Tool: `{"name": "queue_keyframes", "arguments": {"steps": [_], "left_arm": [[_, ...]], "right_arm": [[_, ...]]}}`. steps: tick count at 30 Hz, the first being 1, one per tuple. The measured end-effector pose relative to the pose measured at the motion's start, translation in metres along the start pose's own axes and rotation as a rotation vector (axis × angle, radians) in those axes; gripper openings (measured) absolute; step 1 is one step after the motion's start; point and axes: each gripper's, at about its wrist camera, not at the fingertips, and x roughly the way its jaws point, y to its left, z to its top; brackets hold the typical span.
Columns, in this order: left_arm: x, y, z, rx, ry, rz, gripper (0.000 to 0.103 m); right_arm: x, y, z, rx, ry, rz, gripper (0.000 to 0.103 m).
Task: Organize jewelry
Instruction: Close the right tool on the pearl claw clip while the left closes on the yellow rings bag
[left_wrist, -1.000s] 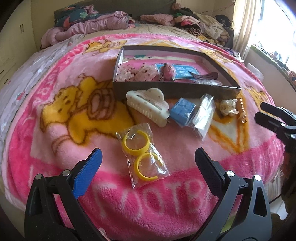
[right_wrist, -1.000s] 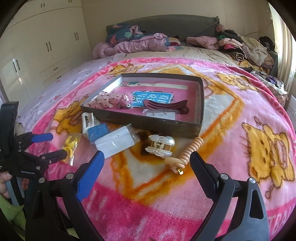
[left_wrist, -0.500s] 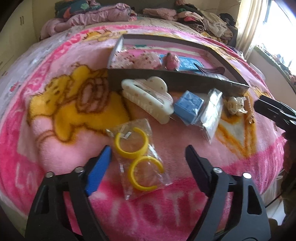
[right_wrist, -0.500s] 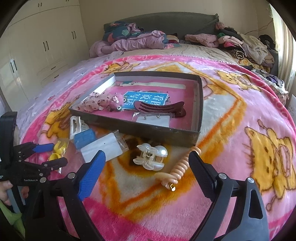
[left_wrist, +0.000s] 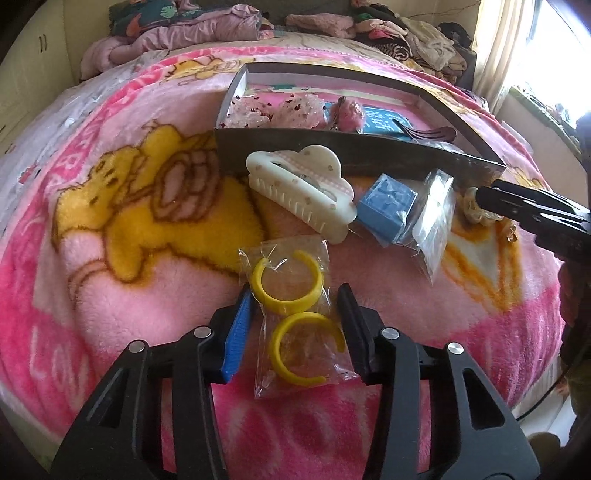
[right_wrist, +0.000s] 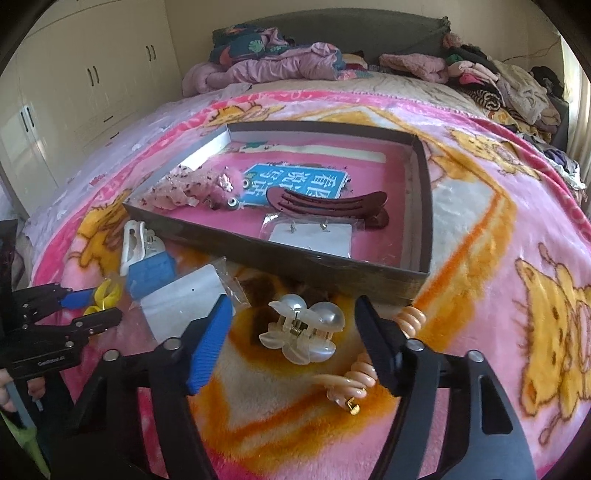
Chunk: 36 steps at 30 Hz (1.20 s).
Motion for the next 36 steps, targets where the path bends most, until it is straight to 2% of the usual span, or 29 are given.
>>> {"name": "queue_keyframes", "arguments": {"steps": [6,15,25,36], "left_arm": [[-0.005,0.002,0.002,-0.012,-0.009,-0.014,0.037],[-0.013,0.006,0.004,-0.027,-0.030,-0.027,0.037],[-0.025,0.017,0.010,-0.055,-0.069,-0.017,0.037],[-0.037,0.032,0.021,-0.094,-0.104,-0.014,0.037]], "right_arm": [[0.012,0.000,-0.002,0.009,0.029,-0.004,0.046],[0.002,0.003,-0.006,0.012,0.010,0.017,0.046],[-0.021,0.033,-0.006,-0.048,-0.019,0.078,0.046],[-0.024,0.058,0.007,-0.093,-0.035,0.119,0.046]]}}
